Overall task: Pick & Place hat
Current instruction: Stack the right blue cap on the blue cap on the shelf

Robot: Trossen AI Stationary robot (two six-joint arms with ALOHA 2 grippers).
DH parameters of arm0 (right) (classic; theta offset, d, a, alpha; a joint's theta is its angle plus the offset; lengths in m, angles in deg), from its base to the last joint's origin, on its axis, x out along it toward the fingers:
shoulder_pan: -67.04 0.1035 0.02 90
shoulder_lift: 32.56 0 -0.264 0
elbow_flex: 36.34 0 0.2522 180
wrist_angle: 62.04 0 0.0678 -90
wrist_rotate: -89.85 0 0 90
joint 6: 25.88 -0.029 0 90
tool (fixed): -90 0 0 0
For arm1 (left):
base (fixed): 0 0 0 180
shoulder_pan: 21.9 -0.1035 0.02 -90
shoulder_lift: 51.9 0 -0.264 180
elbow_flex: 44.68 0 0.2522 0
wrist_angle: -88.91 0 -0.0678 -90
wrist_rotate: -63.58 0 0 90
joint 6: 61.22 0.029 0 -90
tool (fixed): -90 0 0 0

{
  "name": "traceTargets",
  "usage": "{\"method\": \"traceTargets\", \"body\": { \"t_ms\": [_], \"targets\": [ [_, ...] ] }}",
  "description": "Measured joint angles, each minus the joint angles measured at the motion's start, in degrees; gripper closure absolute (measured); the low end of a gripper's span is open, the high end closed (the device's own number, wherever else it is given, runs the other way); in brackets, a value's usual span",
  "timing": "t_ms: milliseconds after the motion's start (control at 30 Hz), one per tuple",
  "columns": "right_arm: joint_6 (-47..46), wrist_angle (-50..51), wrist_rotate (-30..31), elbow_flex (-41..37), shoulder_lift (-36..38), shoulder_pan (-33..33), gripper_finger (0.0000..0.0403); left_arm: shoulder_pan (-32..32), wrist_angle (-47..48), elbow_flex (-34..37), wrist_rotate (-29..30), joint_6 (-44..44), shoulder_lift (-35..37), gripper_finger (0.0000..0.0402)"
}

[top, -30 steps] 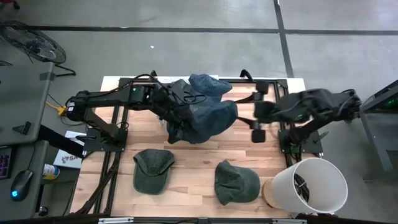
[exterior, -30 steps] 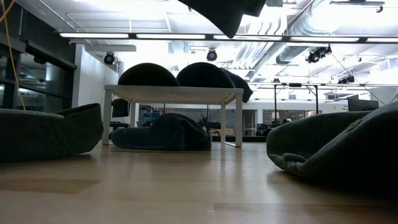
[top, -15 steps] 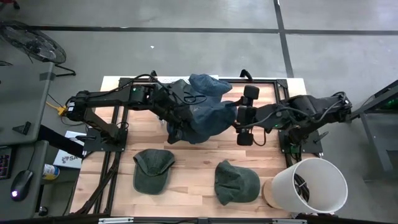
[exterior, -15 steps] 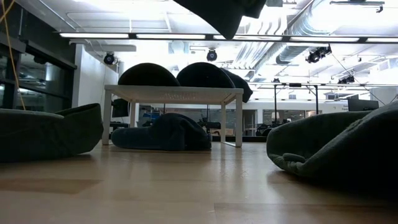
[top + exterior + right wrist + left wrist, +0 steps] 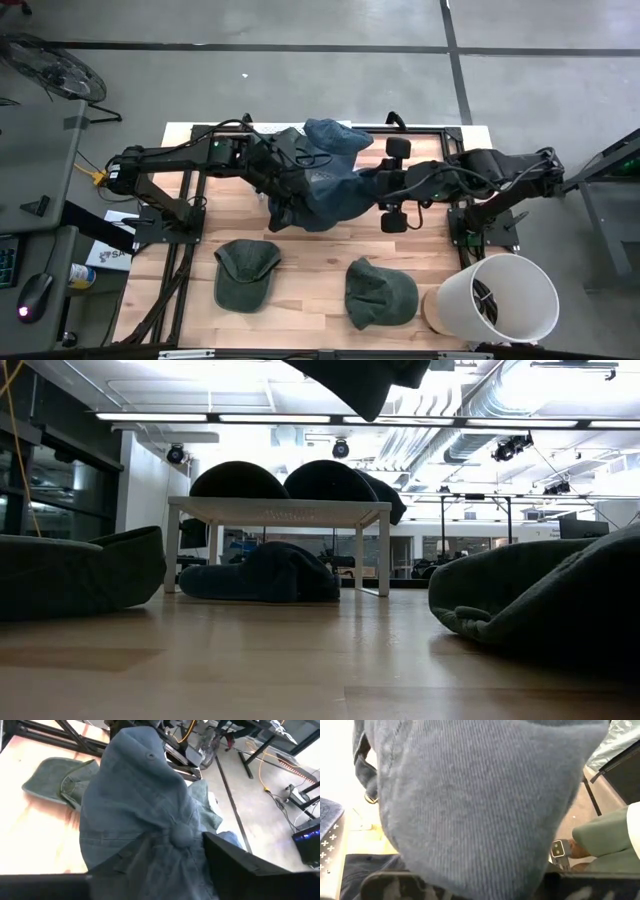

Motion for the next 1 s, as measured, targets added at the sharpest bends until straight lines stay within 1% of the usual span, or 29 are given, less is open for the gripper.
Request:
{"method": "traceTargets", "body": {
  "t_ms": [367,433,633,700,800,867,1000],
  "targets": [
    [3.2,1.9,0.1,0.0,0.0,0.0,0.0376,0.0,-0.6,0.0,0.3,0.0,0.0,0.0399],
    [3.3,1.9,0.0,0.0,0.0,0.0,0.0393,0.0,-1.2,0.0,0.3,0.0,0.0,0.0399],
    [3.4,1.7,-0.9,0.0,0.0,-0.5,0.0399,0.0,-1.9,0.0,0.4,0.0,0.0,0.0396],
    [3.4,1.2,-1.8,0.0,0.2,-1.1,0.0399,0.0,-1.9,0.0,0.0,0.0,0.0,0.0386],
    [4.4,-0.4,-4.7,0.0,0.6,-2.7,0.0400,0.0,-2.1,0.0,-0.2,0.5,0.0,0.0361],
    [4.9,-1.9,-5.2,0.0,1.0,-3.5,0.0400,0.0,-2.0,0.0,1.2,0.8,0.0,0.0344],
    [5.9,-3.0,-6.6,0.0,1.5,-5.3,0.0401,0.0,-1.7,0.0,6.3,2.5,0.4,0.0313]
  ]
}}
